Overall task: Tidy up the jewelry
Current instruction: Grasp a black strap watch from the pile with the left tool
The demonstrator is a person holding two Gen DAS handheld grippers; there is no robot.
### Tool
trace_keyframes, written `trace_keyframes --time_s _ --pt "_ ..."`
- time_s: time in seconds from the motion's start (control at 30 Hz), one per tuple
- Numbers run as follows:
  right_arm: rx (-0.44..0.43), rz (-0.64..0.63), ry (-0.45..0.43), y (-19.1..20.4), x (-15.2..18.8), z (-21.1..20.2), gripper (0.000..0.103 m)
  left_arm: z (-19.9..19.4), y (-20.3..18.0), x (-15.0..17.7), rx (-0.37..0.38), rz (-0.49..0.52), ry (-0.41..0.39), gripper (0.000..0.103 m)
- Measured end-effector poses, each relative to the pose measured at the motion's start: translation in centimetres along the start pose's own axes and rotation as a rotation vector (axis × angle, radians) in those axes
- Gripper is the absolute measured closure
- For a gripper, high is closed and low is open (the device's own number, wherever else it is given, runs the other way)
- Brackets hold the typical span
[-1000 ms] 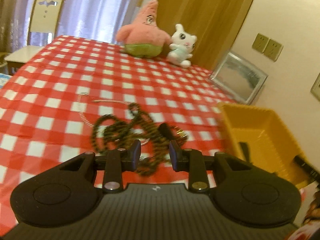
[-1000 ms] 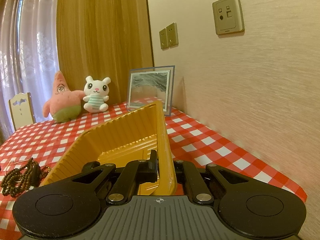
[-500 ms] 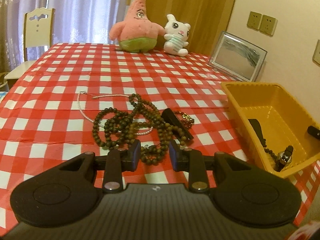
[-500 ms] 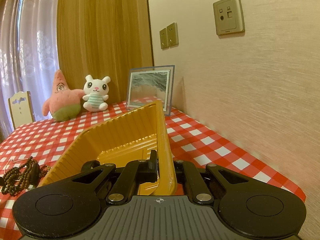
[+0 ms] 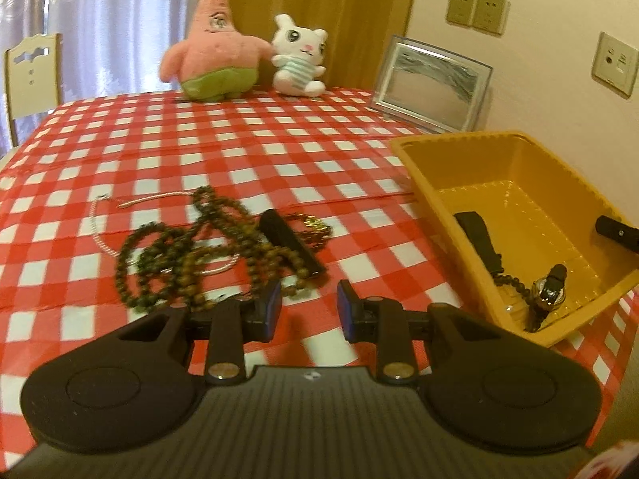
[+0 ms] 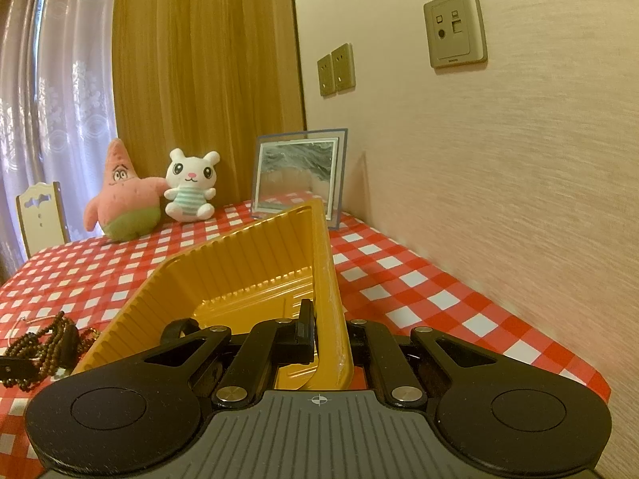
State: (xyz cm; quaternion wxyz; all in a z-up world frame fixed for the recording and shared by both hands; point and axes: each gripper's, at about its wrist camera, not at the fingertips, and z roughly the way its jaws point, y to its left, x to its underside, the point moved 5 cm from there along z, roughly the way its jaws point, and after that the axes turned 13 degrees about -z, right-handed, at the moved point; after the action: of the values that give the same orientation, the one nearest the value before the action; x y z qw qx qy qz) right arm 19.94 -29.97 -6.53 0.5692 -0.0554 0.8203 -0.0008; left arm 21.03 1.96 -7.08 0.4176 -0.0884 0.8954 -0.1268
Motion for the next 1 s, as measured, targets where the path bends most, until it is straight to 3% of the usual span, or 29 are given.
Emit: trace_keyframes --time_s 0.13,0.5,1.0 --pt "0.0 0.0 0.0 0.0 0.0 0.0 0.097 1.1 -1.1 -0.6 0.005 0.024 -0.008 0.077" --pt "0.0 0.0 0.0 0.0 0.0 0.0 0.097 5.0 -0.6 -3.3 -0.077 0.012 -0.025 0.077" --pt "0.001 0.001 0.005 -0.1 0.2 0.1 0.097 7.2 0.5 -3.4 -0.132 0.012 0.006 0.077"
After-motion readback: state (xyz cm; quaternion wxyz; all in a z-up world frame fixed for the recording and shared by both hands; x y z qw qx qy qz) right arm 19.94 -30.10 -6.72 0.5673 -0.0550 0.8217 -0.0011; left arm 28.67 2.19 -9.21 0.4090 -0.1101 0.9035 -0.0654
